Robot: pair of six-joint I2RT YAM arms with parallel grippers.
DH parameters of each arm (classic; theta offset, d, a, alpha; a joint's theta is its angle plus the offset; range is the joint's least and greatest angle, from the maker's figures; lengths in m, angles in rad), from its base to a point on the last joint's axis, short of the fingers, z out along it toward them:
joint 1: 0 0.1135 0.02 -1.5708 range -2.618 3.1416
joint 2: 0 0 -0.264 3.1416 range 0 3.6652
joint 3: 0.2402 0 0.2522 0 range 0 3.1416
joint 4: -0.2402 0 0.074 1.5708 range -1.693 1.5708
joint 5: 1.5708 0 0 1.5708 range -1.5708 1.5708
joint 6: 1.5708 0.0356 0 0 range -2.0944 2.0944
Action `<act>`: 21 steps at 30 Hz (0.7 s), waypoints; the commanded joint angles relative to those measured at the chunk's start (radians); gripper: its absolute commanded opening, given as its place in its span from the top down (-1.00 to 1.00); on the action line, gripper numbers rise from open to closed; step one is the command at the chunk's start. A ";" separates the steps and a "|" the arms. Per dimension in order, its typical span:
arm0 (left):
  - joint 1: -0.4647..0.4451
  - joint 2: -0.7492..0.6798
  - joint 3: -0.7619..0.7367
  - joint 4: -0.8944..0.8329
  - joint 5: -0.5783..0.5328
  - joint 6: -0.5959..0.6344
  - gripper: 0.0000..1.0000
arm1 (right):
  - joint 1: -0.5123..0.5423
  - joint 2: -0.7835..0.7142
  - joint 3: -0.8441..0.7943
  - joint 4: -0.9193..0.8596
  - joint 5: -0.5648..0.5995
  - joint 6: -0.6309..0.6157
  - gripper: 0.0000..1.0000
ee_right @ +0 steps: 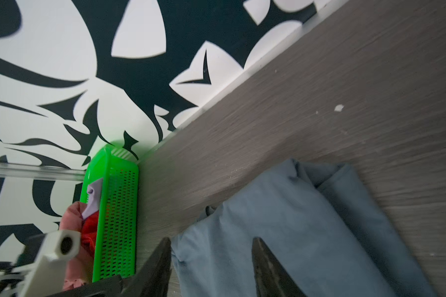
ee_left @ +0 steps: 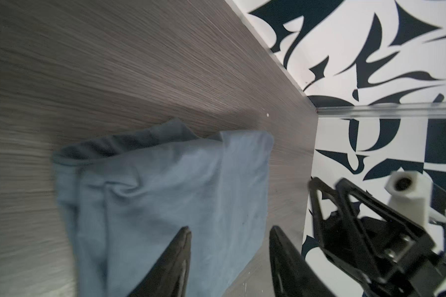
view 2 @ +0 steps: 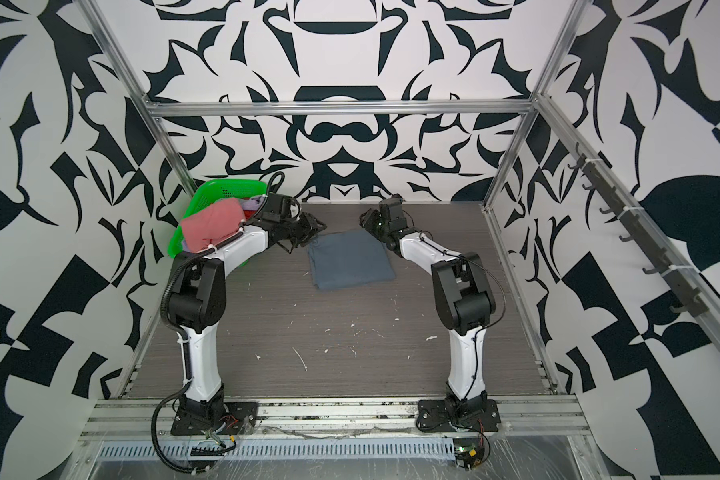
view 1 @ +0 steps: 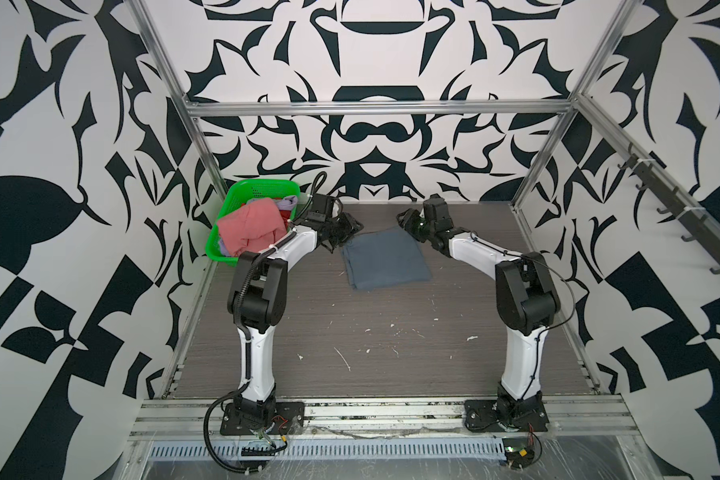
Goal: Fold and stack the t-shirts
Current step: 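Press both grippers on the folded square's far corners to flatten it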
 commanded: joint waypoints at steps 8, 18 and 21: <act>-0.011 0.159 0.102 -0.045 -0.034 0.040 -0.05 | 0.012 0.153 0.152 -0.051 0.031 -0.066 -0.05; 0.063 0.197 0.047 -0.013 -0.109 0.057 -0.05 | -0.030 0.182 0.106 -0.121 0.089 -0.098 -0.04; 0.084 0.189 0.022 -0.020 -0.130 0.067 -0.04 | -0.039 0.191 0.098 -0.170 0.114 -0.111 -0.04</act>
